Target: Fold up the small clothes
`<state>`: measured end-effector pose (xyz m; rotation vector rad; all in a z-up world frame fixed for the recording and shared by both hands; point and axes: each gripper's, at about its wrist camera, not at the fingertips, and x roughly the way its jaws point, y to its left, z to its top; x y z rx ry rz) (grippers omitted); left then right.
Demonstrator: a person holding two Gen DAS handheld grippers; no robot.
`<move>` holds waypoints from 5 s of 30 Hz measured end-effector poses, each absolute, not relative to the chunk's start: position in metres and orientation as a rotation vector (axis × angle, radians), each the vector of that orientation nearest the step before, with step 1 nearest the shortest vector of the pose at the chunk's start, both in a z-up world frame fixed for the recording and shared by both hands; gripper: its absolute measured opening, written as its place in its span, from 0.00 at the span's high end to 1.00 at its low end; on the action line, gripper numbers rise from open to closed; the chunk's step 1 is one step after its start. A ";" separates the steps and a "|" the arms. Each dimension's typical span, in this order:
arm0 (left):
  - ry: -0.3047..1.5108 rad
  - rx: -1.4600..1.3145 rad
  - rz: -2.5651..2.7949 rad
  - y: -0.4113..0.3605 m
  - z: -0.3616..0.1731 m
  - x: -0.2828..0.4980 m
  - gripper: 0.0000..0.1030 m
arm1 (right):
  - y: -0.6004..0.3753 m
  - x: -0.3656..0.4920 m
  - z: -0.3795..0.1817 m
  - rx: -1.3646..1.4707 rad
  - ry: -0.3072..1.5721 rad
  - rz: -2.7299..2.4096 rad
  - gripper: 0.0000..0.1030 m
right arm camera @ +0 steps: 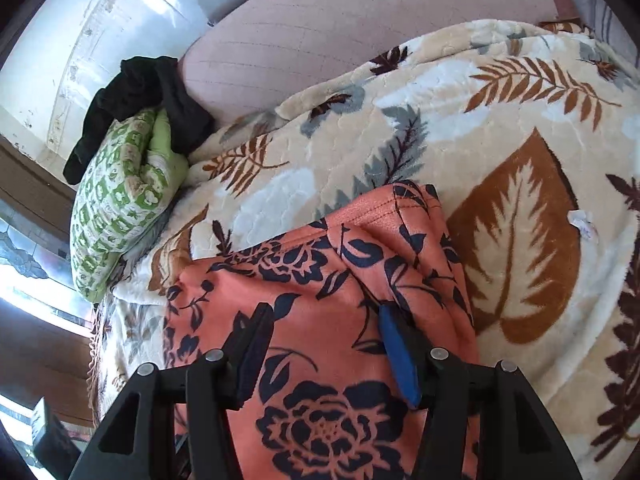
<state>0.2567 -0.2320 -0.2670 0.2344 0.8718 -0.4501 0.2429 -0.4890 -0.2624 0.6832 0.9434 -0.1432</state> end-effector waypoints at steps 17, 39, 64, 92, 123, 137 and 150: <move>0.626 0.224 -0.497 -0.223 -0.133 0.079 0.00 | -0.479 -0.091 -0.162 0.699 0.564 -0.336 0.40; 0.243 0.117 -0.653 -0.172 0.076 -0.036 0.00 | -0.397 -0.231 0.097 0.335 -0.098 -0.309 0.13; 0.794 0.147 -0.313 -0.180 -0.241 0.250 0.00 | -0.434 0.136 -0.280 0.528 0.977 -0.171 0.62; 0.770 0.240 -0.359 -0.206 -0.249 0.246 0.00 | -0.504 0.139 -0.278 0.686 0.824 -0.137 0.30; 0.839 0.228 -0.423 -0.217 -0.267 0.250 0.00 | -0.518 0.136 -0.277 0.772 0.786 -0.020 0.34; 0.880 0.160 -0.541 -0.221 -0.267 0.249 0.00 | -0.547 0.137 -0.295 0.871 0.793 -0.017 0.28; 1.130 -0.066 -0.793 -0.229 -0.295 0.260 0.00 | -0.553 0.142 -0.319 0.956 0.828 0.007 0.24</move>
